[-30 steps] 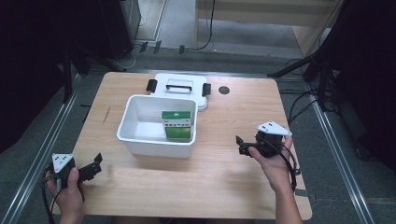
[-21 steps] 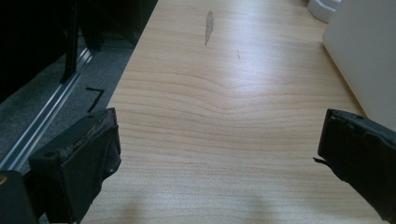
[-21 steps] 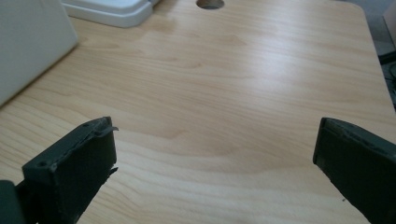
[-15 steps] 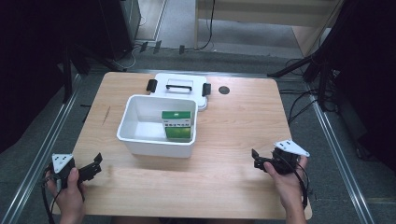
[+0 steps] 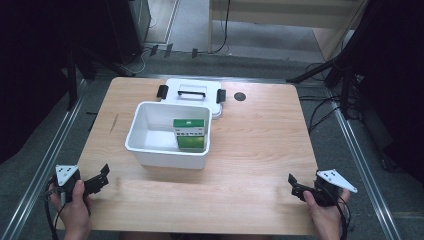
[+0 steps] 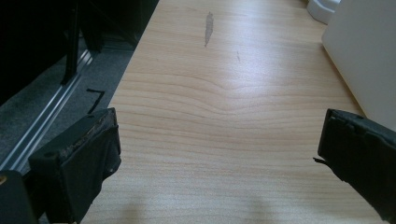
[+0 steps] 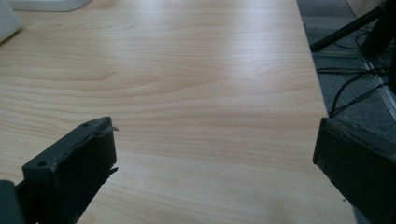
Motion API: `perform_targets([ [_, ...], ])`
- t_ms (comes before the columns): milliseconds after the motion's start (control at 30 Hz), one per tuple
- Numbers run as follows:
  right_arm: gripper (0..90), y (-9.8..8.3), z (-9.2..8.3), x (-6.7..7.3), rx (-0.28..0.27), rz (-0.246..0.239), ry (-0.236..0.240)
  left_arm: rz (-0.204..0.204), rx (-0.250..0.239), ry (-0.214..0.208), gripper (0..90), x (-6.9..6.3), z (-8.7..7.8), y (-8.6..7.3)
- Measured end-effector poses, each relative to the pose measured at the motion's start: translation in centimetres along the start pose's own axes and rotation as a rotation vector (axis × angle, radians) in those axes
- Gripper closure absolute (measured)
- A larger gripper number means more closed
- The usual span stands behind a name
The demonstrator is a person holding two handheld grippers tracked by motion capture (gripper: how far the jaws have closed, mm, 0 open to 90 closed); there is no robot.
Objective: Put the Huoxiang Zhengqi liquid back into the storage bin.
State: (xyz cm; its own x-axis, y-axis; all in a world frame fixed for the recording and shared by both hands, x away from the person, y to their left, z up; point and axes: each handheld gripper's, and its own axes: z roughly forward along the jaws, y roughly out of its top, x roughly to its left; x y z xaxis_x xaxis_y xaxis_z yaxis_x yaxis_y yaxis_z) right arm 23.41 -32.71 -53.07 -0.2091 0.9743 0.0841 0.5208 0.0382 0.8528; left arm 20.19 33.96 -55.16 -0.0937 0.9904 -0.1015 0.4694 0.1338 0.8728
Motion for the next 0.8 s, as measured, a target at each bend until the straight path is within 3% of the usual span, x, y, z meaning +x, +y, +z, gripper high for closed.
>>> perform_targets([
  [167,0.0,-0.8,-1.0,-1.2,-0.005,0.022,-0.013,0.001,0.000,-0.002,0.0,0.0,0.0,0.0],
  [467,0.0,-2.1,-1.3,-1.7,0.002,0.021,-0.012,0.012,-0.001,-0.003,0.0,-0.1,0.0,0.0],
  [800,0.0,-3.1,-2.5,-2.6,-0.034,0.042,0.000,0.021,-0.005,-0.006,0.0,-0.2,-0.1,-0.1],
])
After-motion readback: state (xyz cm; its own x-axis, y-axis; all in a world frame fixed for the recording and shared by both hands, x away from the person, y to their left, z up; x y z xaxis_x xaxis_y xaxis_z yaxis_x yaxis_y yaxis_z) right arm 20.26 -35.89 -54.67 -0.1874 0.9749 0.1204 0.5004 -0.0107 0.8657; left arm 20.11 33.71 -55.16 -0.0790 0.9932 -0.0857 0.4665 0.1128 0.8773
